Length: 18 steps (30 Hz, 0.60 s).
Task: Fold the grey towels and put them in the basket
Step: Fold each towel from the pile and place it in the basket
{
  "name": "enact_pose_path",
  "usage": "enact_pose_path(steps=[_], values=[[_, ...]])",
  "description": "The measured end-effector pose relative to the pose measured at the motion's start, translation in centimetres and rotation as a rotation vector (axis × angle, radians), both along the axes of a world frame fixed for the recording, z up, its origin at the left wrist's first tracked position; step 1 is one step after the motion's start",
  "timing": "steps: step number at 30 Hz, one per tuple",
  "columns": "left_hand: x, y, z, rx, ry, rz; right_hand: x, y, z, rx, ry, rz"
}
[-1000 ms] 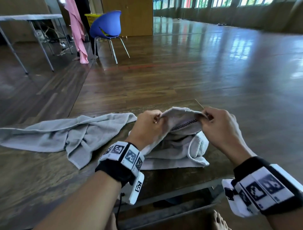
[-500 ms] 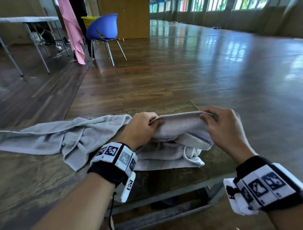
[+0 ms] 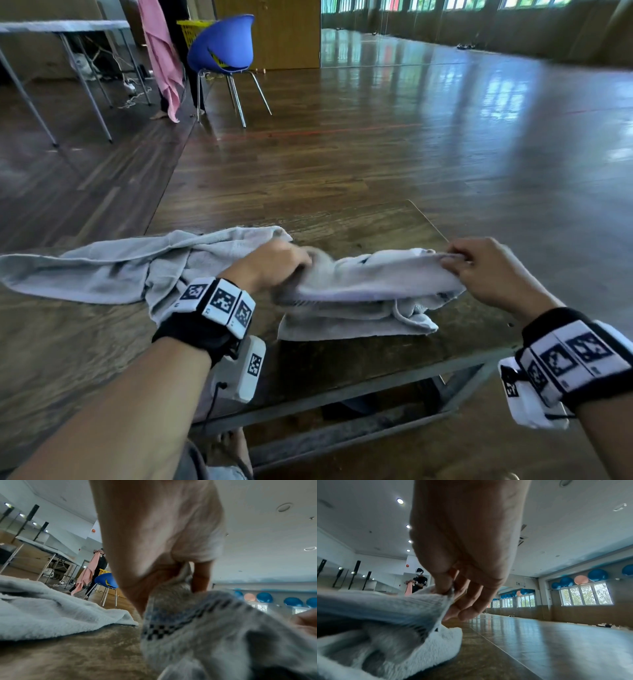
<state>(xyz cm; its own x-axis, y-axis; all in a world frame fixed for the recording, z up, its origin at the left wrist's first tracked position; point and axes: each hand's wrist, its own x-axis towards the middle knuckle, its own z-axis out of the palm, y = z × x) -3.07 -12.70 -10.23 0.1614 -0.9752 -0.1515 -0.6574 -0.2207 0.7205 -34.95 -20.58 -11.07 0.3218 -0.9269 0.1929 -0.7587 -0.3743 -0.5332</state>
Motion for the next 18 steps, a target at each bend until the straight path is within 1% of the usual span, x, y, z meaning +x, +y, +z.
enact_pose_path(steps=[1, 2, 3, 5, 8, 11, 13, 14, 16, 18], values=[[-0.1, 0.2, -0.3, 0.110, -0.068, -0.069, 0.4, 0.0, -0.2, 0.028, 0.043, 0.028], [-0.2, 0.4, -0.5, 0.171, -0.128, -0.129, 0.8, 0.0, -0.3, 0.054, 0.074, 0.040], [-0.3, 0.5, -0.8, 0.194, -0.155, -0.169, 1.3, -0.1, -0.4, 0.074, 0.090, 0.043], [-0.4, 0.6, -1.2, 0.167, -0.132, -0.177, 2.2, -0.1, -0.5, 0.084, 0.100, 0.029], [-0.6, 0.3, -1.6, 0.056, -0.120, -0.135, 3.2, -0.4, -0.6, 0.076, 0.108, -0.007], [-0.8, 0.0, -1.6, -0.032, -0.126, -0.085, 4.0, -0.3, -0.4, 0.101, 0.098, 0.015], [-1.0, -0.2, -1.8, -0.021, -0.125, -0.089, 4.8, 0.0, -0.4, 0.136, 0.076, 0.045], [-1.4, -0.1, -1.9, 0.015, -0.137, -0.121, 5.2, 0.1, -0.6, 0.176, 0.069, 0.069], [-2.5, 0.2, -2.6, 0.088, -0.172, -0.238, 5.9, 0.5, -1.0, 0.306, 0.088, 0.145], [-3.7, 0.2, -3.0, 0.086, -0.198, -0.323, 6.5, 0.8, -1.4, 0.405, 0.168, 0.264]])
